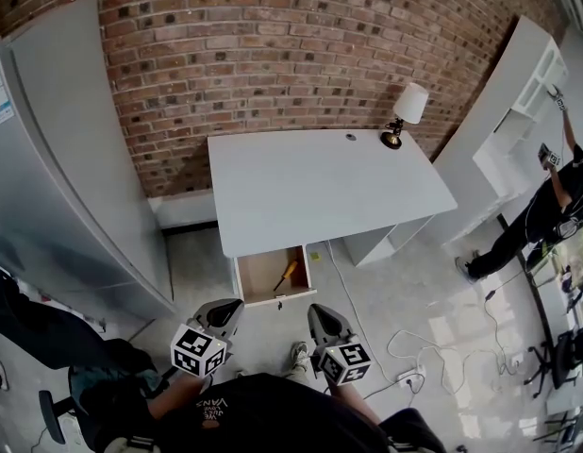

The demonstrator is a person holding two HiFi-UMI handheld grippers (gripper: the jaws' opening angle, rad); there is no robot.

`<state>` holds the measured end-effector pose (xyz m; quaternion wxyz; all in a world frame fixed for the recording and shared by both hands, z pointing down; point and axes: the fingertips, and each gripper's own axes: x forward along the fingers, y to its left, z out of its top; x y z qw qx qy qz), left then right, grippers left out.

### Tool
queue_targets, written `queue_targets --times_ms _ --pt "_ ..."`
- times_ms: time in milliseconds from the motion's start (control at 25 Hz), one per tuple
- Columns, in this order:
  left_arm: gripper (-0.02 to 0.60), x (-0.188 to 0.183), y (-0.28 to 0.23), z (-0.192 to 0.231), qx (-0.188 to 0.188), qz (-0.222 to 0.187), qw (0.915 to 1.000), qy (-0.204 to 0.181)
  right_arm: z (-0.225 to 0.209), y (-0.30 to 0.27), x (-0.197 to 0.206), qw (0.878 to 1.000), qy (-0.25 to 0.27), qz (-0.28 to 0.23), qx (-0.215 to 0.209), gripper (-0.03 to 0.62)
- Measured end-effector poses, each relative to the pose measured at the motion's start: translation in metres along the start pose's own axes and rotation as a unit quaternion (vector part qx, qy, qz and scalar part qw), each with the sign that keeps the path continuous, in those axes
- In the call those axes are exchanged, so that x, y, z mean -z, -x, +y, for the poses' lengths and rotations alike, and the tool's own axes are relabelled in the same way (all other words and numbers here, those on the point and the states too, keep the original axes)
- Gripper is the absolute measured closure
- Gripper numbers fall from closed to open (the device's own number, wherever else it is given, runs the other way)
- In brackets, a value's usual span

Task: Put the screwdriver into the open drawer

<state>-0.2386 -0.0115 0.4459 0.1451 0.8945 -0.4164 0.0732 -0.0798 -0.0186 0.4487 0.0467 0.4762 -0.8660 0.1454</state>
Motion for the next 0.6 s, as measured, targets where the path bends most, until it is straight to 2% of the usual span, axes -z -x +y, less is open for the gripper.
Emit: queue_targets --times_ms 160,600 --pt "0.574 -0.004 -0.004 -0.001 0.001 -0.003 1.0 -0.001 0.001 -0.001 -0.001 1.0 -0.02 -0.005 -0.004 0.599" --pt "0.574 -0.004 -0.011 -0.004 -0.003 -0.01 0.9999 0.002 -0.015 0.004 0.007 1.0 -0.007 -0.004 0.014 0.599"
